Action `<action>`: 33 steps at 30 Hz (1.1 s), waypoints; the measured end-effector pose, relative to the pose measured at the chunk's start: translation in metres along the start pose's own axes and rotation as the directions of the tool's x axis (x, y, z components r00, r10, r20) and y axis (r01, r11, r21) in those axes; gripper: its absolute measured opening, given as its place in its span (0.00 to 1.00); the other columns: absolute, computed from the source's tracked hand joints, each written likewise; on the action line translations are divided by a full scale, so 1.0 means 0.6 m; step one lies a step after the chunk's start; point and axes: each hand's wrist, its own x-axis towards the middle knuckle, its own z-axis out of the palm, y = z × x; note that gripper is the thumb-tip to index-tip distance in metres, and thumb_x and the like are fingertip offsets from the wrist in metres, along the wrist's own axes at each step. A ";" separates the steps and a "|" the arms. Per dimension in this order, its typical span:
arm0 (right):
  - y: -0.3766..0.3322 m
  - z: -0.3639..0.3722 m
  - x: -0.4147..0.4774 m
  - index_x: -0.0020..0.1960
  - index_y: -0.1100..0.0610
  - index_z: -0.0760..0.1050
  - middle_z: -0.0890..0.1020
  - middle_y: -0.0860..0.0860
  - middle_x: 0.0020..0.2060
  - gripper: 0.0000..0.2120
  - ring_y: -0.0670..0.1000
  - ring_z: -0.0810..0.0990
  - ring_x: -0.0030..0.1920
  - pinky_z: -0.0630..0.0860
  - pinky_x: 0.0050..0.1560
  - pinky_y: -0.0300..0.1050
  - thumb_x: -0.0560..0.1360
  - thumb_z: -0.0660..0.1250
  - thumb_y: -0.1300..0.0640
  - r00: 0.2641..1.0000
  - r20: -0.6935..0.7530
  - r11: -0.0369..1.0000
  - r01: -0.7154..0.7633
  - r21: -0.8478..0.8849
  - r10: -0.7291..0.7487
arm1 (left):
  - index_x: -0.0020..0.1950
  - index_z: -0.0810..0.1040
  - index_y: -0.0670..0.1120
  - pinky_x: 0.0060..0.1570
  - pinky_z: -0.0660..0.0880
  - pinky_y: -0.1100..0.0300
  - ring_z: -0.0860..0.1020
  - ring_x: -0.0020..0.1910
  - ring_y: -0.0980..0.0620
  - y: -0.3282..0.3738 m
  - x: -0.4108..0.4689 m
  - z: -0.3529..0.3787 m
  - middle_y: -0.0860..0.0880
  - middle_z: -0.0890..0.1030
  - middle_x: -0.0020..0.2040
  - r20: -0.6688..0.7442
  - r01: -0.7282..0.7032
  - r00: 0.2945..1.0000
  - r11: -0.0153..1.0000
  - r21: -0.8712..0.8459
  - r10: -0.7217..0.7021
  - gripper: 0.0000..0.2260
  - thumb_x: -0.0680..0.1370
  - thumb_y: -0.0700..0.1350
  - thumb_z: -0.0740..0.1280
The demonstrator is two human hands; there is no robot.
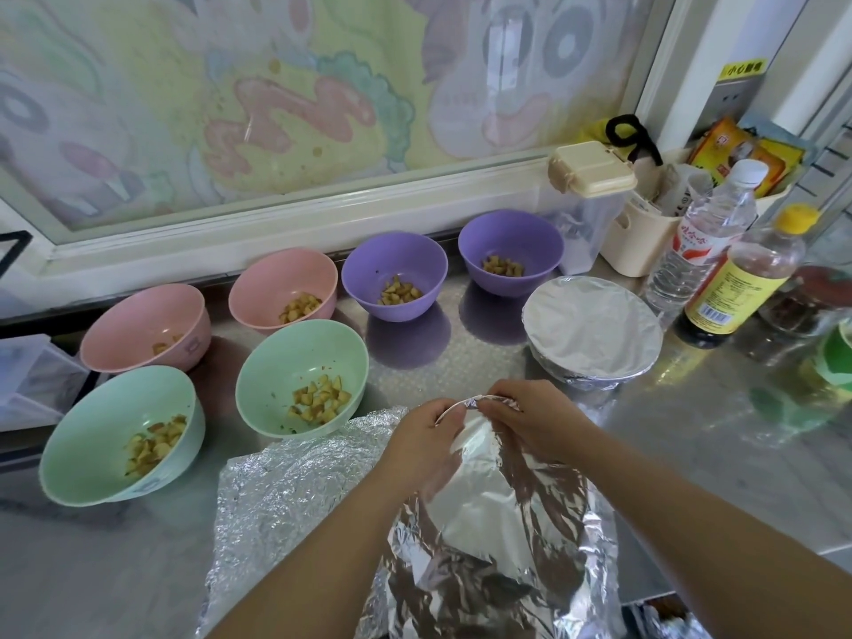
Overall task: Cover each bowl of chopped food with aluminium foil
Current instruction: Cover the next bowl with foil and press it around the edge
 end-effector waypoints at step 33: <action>0.084 -0.040 -0.073 0.34 0.48 0.71 0.74 0.48 0.28 0.20 0.48 0.73 0.29 0.69 0.34 0.41 0.85 0.59 0.50 0.979 -0.074 0.968 -0.176 0.180 0.192 | 0.43 0.83 0.48 0.50 0.76 0.54 0.80 0.35 0.59 0.046 0.038 0.069 0.54 0.82 0.35 0.247 0.129 0.964 0.984 -0.123 -0.095 0.18 0.83 0.55 0.61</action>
